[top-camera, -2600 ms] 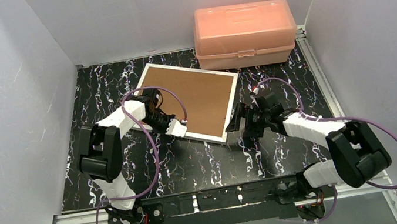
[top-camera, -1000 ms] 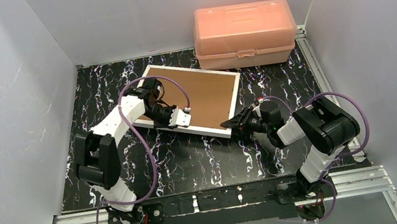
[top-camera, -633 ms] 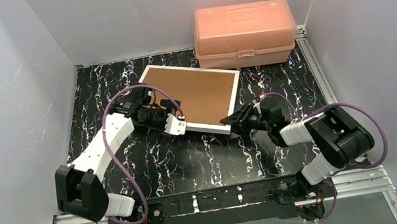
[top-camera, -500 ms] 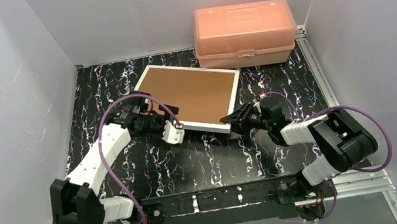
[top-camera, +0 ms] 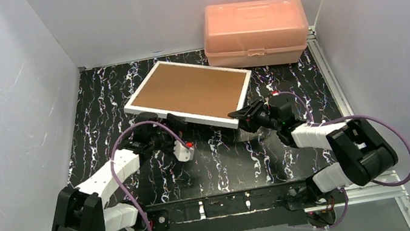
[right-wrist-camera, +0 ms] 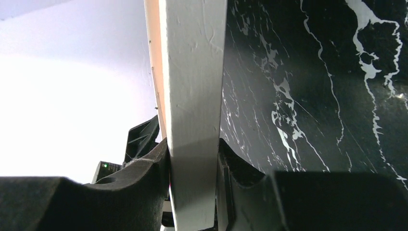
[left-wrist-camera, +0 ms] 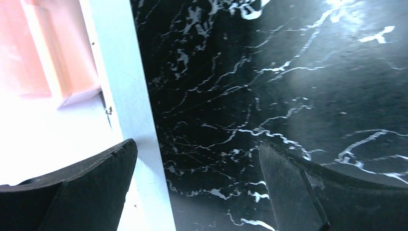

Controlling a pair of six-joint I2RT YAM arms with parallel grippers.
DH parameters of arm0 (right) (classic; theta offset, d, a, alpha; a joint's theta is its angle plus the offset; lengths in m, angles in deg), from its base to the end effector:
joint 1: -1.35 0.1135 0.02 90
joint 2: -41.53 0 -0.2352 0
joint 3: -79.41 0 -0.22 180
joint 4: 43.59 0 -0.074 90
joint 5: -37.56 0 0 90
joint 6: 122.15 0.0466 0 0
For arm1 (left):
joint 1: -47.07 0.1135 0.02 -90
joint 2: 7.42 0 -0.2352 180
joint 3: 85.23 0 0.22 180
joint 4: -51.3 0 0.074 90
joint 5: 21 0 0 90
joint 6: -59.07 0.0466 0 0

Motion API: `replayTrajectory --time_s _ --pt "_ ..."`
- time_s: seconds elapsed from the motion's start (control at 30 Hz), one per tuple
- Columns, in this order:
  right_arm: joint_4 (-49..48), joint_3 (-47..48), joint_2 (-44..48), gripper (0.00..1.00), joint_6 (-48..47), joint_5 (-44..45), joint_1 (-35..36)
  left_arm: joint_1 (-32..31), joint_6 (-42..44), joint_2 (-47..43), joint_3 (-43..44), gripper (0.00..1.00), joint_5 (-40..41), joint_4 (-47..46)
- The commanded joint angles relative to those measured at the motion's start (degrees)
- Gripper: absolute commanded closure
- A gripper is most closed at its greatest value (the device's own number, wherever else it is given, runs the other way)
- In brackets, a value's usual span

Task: Put the photo into the frame
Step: Turn over the photo frame at the center of the board.

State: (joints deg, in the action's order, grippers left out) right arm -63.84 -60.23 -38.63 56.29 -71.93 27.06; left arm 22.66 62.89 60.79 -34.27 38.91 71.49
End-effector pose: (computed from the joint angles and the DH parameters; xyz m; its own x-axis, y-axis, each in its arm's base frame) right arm 0.2275 0.1268 0.1650 -0.7002 0.7088 0.0860 0.2825 0.1645 0.9450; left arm 0.2030 -0.1178 0.1972 0.7553 0.6053 -0.2512 0.5044 -0.2922 0.8125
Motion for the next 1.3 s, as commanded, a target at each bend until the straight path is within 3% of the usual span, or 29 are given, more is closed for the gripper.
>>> replayTrajectory --time_s 0.0,0.17,0.33,0.53,0.97,1.17,1.27 --pt "-4.0 3.6 3.7 0.84 2.0 -0.4 0.7 0.4 -3.2 3.2 2.1 0.02 5.4 -17.3" --pt "-2.1 4.3 4.4 0.84 1.5 -0.4 0.7 0.4 -5.1 4.0 2.9 0.02 3.9 -23.5" --pt "-2.1 4.4 5.1 0.84 1.9 0.0 0.8 0.8 -3.7 -3.2 -1.8 0.02 -3.1 -23.5" --pt "-2.0 4.5 5.5 0.84 2.3 0.1 1.1 0.8 -2.3 -11.4 -4.1 0.02 -6.5 -14.9" --pt "0.5 4.7 8.9 0.85 3.1 0.8 2.4 3.0 3.3 1.0 3.1 0.02 -0.5 -10.5" --pt "0.6 3.6 10.2 0.86 4.1 1.4 3.9 3.0 3.1 5.9 4.5 0.02 2.0 -18.6" --pt "1.0 3.5 10.8 0.85 4.4 1.6 4.5 3.0 4.1 7.6 5.7 0.10 2.6 -18.9"
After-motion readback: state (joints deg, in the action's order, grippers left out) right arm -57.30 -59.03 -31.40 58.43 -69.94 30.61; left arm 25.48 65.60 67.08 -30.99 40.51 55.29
